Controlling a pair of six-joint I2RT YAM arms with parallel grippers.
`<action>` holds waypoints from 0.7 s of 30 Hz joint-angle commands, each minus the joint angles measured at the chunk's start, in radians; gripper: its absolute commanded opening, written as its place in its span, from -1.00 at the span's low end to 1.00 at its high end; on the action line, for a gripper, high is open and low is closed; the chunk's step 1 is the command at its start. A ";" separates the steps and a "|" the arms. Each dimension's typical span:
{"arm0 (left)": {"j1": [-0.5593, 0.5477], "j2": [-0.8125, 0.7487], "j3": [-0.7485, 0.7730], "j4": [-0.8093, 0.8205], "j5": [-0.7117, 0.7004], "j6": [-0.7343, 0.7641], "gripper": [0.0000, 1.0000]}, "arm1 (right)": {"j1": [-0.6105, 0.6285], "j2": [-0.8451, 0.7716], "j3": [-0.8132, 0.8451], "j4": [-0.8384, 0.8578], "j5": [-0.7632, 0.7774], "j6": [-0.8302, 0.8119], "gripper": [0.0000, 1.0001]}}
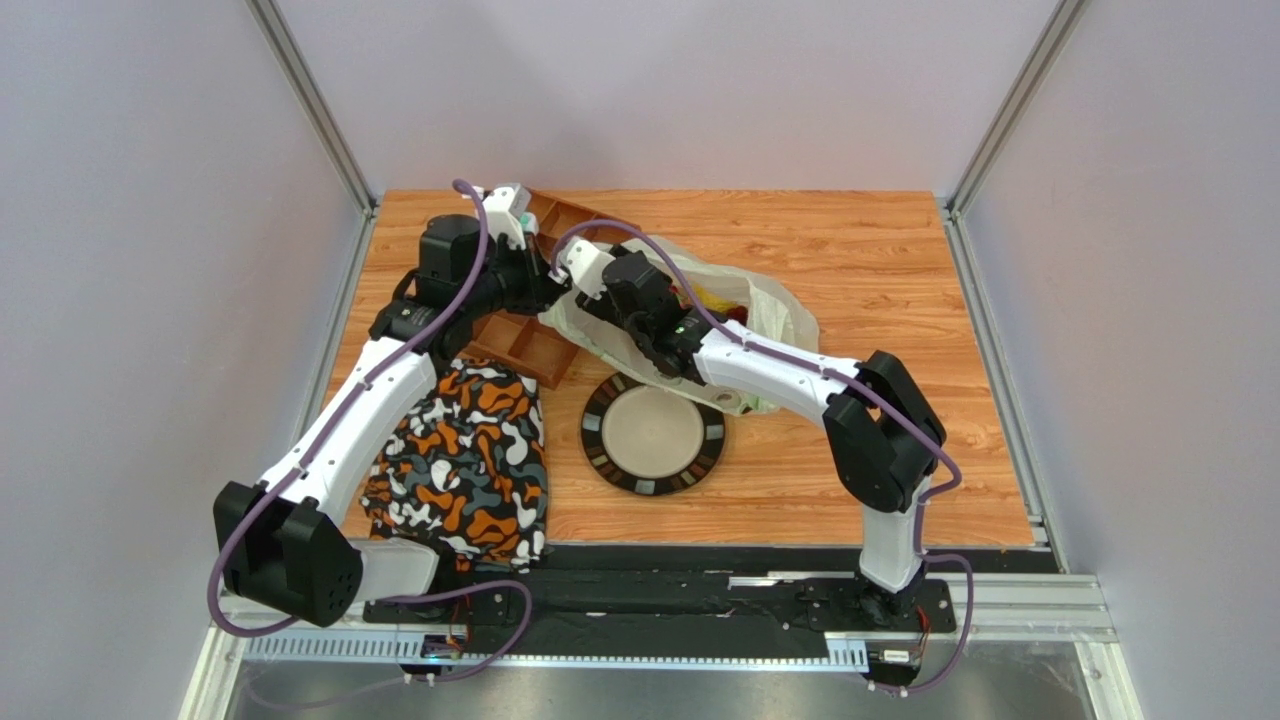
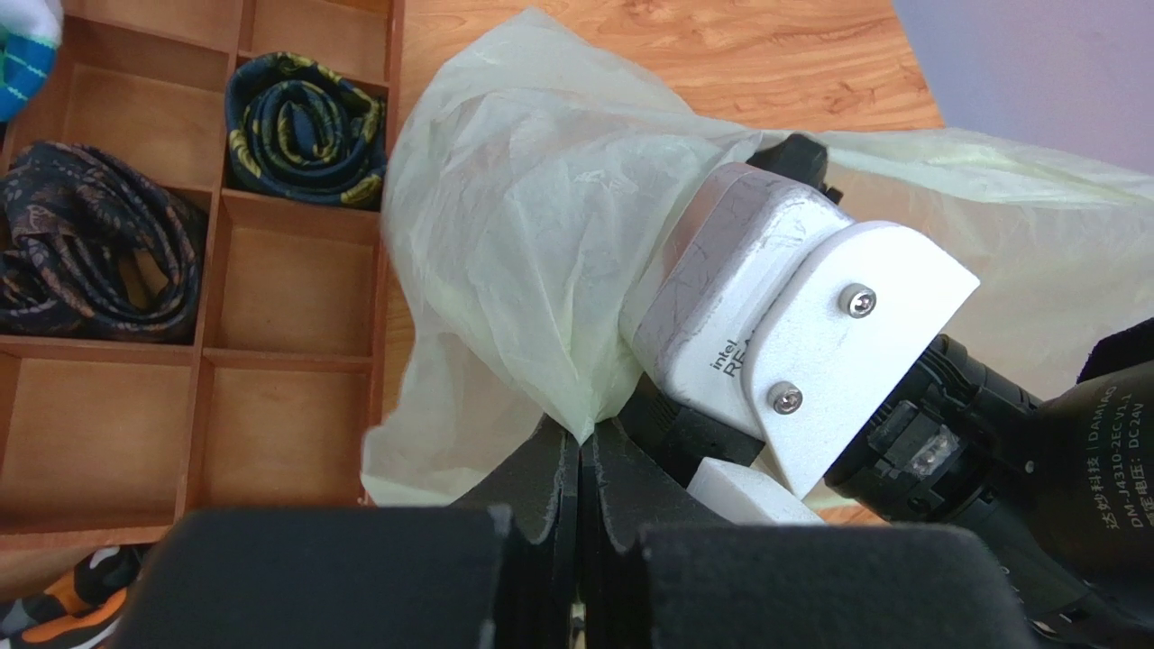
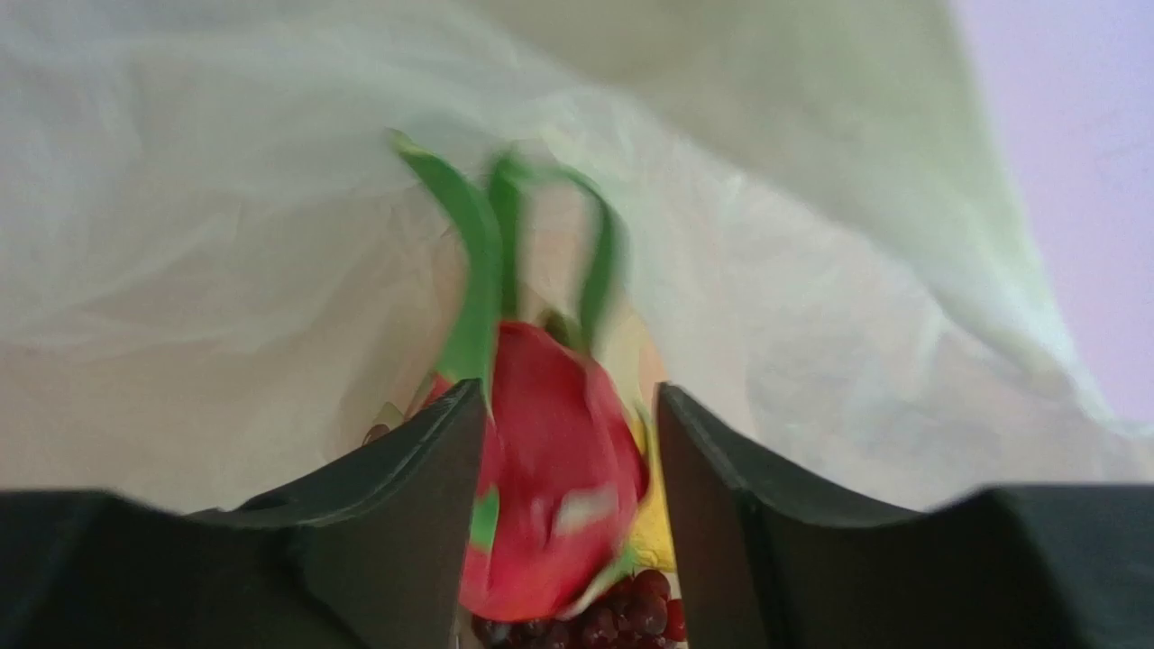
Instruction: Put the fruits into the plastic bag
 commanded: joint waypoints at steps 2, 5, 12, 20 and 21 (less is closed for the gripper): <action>-0.038 -0.011 0.033 0.042 0.137 -0.017 -1.00 | -0.025 -0.016 -0.016 0.005 0.067 0.015 0.24; -0.037 0.000 0.027 0.045 0.134 -0.021 -1.00 | -0.021 -0.075 -0.065 0.005 0.013 0.038 0.30; -0.034 0.026 0.024 0.054 0.130 -0.031 -1.00 | 0.028 -0.333 -0.217 -0.038 -0.168 0.171 0.36; -0.028 0.041 0.014 0.083 0.134 -0.043 -1.00 | 0.047 -0.709 -0.263 -0.199 -0.311 0.354 0.50; -0.028 0.043 0.017 0.083 0.136 -0.046 -1.00 | 0.039 -0.746 -0.253 -0.218 -0.288 0.374 0.54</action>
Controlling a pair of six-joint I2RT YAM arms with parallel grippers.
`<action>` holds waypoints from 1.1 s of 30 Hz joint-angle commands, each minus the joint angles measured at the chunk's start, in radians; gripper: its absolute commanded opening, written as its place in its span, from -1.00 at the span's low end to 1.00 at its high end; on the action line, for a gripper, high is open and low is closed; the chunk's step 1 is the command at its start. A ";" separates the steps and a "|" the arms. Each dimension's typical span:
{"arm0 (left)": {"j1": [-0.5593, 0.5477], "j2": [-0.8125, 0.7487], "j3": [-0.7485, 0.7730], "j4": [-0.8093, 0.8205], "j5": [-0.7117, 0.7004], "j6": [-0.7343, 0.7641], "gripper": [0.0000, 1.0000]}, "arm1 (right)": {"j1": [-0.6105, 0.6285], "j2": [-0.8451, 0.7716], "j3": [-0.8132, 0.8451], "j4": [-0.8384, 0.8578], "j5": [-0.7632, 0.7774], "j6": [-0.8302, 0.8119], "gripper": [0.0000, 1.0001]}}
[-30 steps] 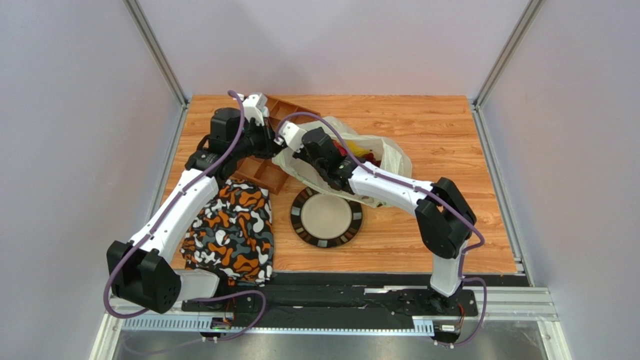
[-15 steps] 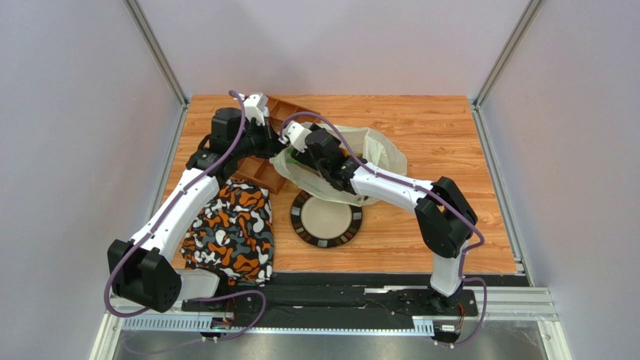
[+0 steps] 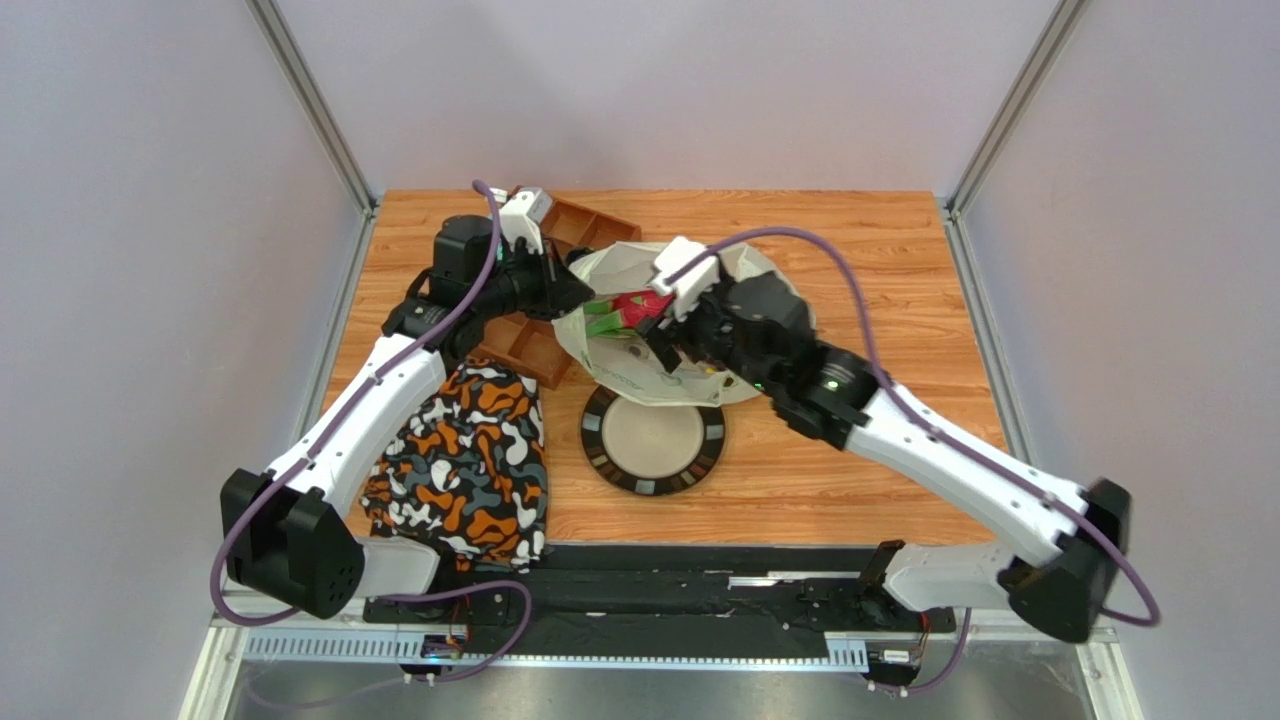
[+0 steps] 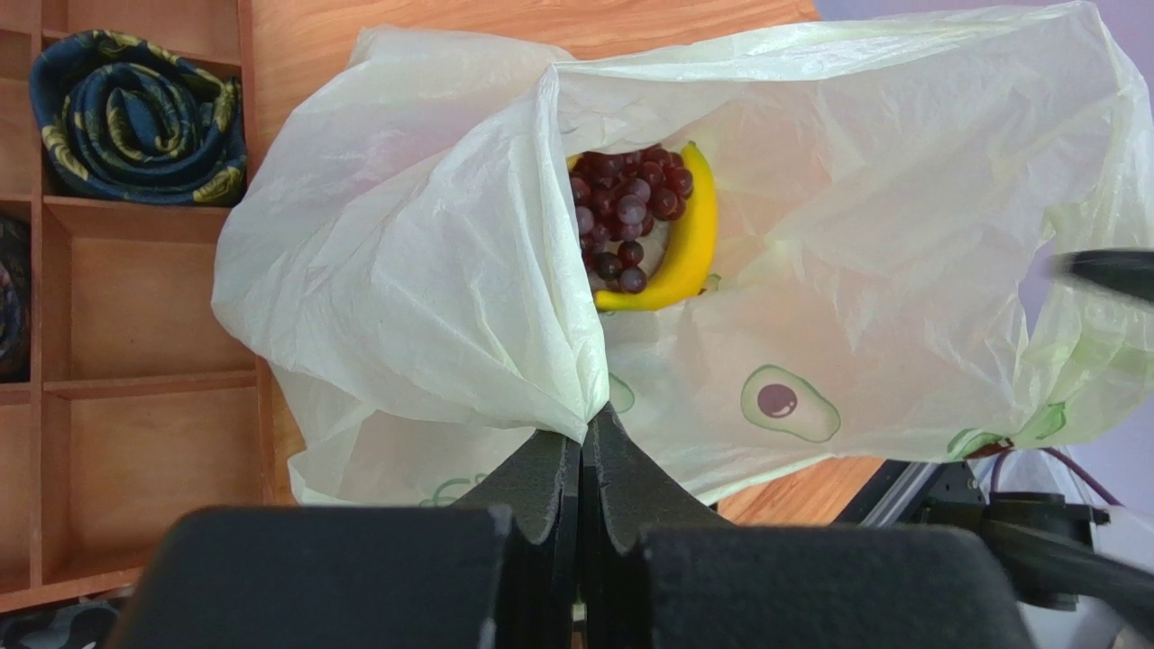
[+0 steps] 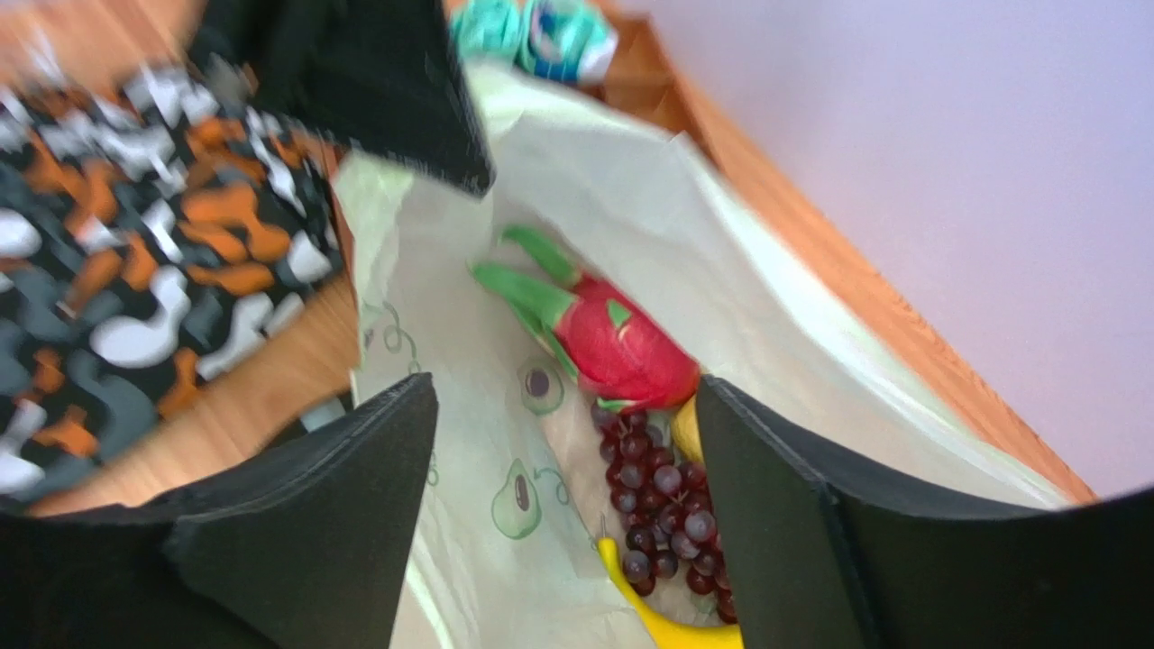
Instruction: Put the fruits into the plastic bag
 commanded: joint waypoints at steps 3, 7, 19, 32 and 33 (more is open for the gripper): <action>0.004 0.026 0.019 0.063 0.025 -0.033 -1.00 | -0.051 -0.164 0.091 -0.193 0.064 0.247 0.56; 0.004 0.032 0.022 0.069 0.036 -0.043 -1.00 | -0.070 -0.204 0.063 -0.322 0.115 0.355 0.55; 0.004 0.032 0.033 0.079 0.035 -0.059 -1.00 | -0.076 -0.236 -0.006 -0.404 0.177 0.491 0.50; 0.004 0.040 0.030 0.085 0.022 -0.059 -1.00 | -0.074 -0.345 0.043 -0.453 0.207 0.542 0.47; 0.004 0.042 0.031 0.086 0.022 -0.059 -1.00 | -0.076 -0.351 0.045 -0.462 0.208 0.544 0.47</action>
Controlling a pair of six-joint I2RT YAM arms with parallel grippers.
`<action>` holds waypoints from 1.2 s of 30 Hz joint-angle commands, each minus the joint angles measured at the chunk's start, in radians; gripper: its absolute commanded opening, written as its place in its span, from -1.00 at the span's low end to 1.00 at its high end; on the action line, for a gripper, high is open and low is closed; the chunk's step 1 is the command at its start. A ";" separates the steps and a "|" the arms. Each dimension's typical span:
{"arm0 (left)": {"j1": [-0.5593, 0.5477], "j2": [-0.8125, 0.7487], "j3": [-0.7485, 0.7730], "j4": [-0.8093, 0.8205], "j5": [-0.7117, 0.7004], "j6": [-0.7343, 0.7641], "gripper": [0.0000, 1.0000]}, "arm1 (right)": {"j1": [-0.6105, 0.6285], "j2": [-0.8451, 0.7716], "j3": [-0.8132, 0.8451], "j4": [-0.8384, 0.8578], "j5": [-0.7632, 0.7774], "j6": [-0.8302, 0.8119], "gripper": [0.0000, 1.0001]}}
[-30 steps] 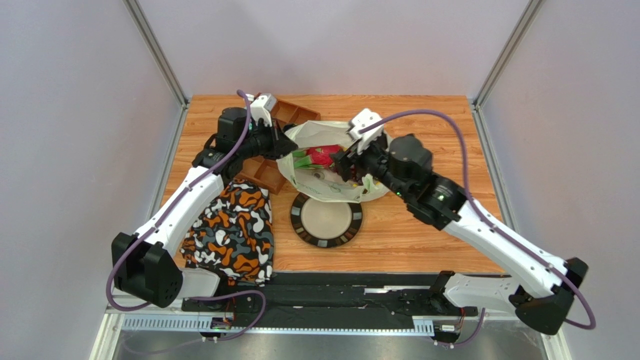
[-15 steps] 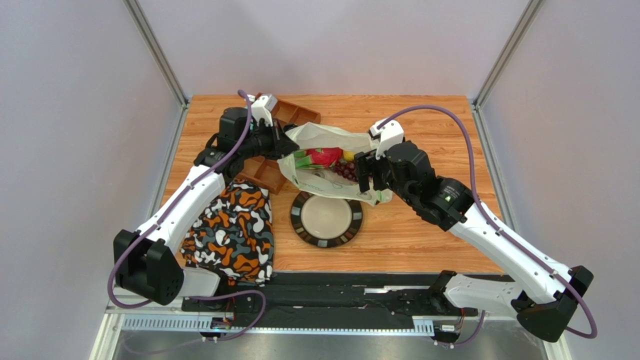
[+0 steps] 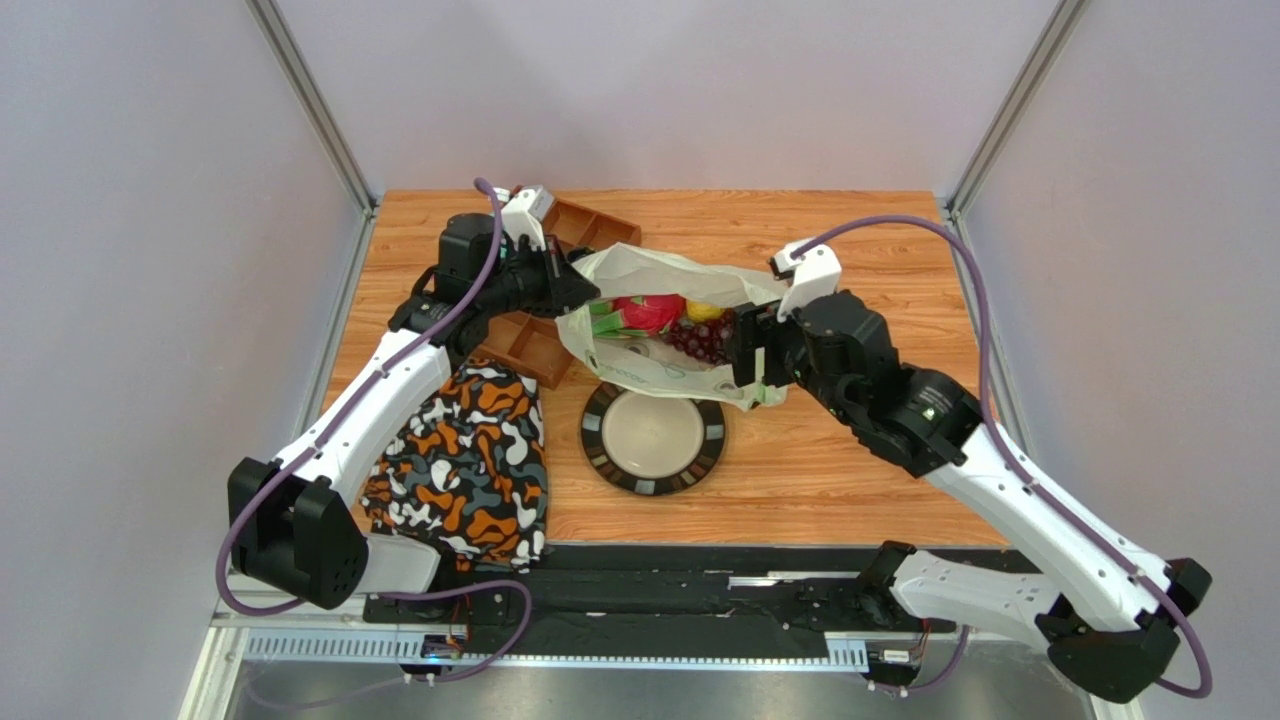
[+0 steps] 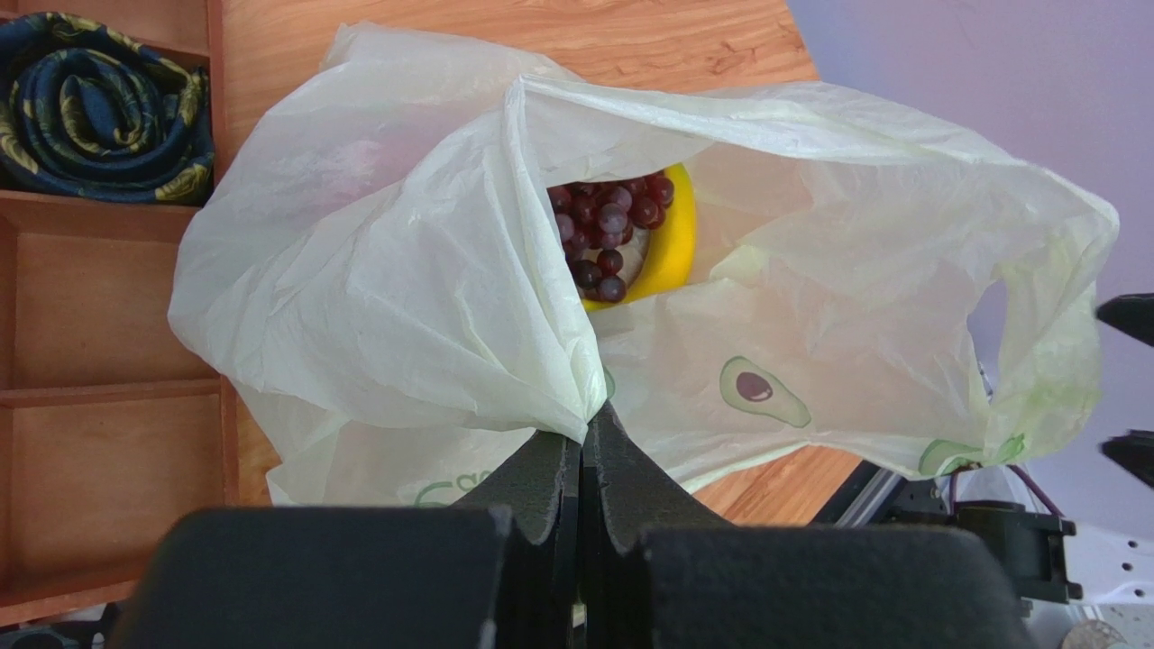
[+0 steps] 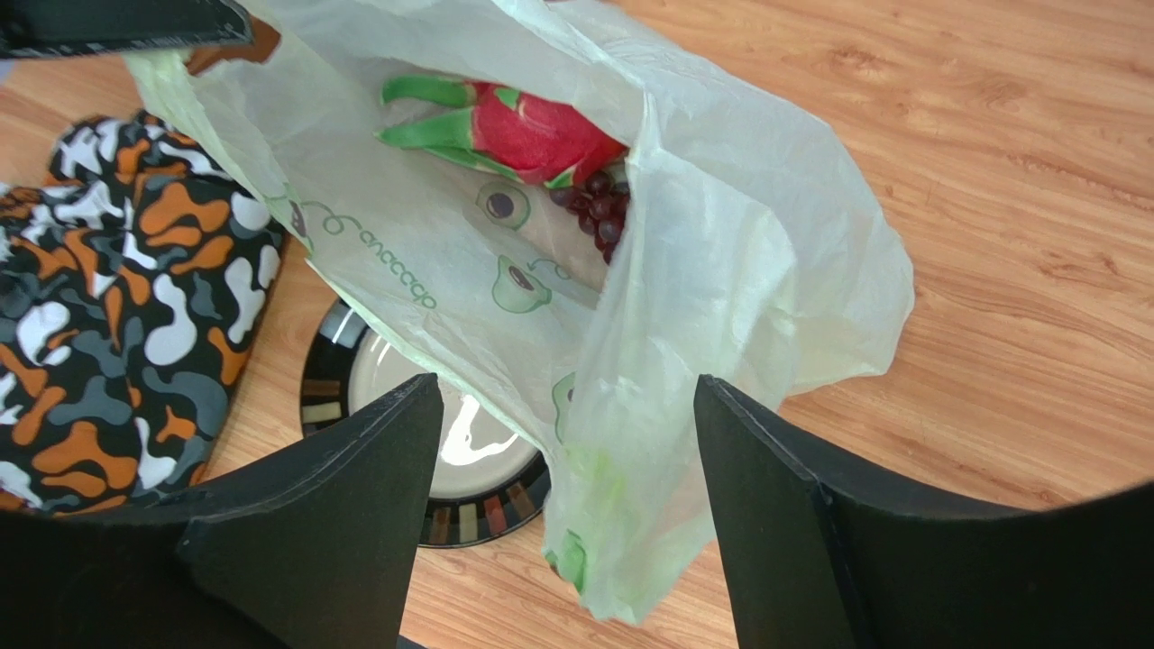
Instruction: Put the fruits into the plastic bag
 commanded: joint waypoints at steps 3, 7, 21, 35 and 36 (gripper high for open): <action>0.004 0.011 0.031 0.047 0.005 -0.001 -1.00 | -0.004 -0.080 0.038 -0.036 0.022 0.028 0.47; 0.004 0.011 0.033 0.051 0.010 -0.005 -1.00 | -0.002 -0.069 0.008 -0.055 -0.012 0.036 0.47; 0.004 0.060 0.068 0.068 0.016 -0.021 -1.00 | -0.085 0.084 -0.052 0.155 -0.250 0.025 -0.90; -0.025 0.095 0.223 0.442 0.130 -0.078 -1.00 | -0.367 0.121 0.477 0.192 -0.027 -0.214 -1.00; -0.027 0.105 0.232 0.451 0.130 -0.074 -1.00 | -0.381 0.127 0.471 0.187 -0.023 -0.213 -1.00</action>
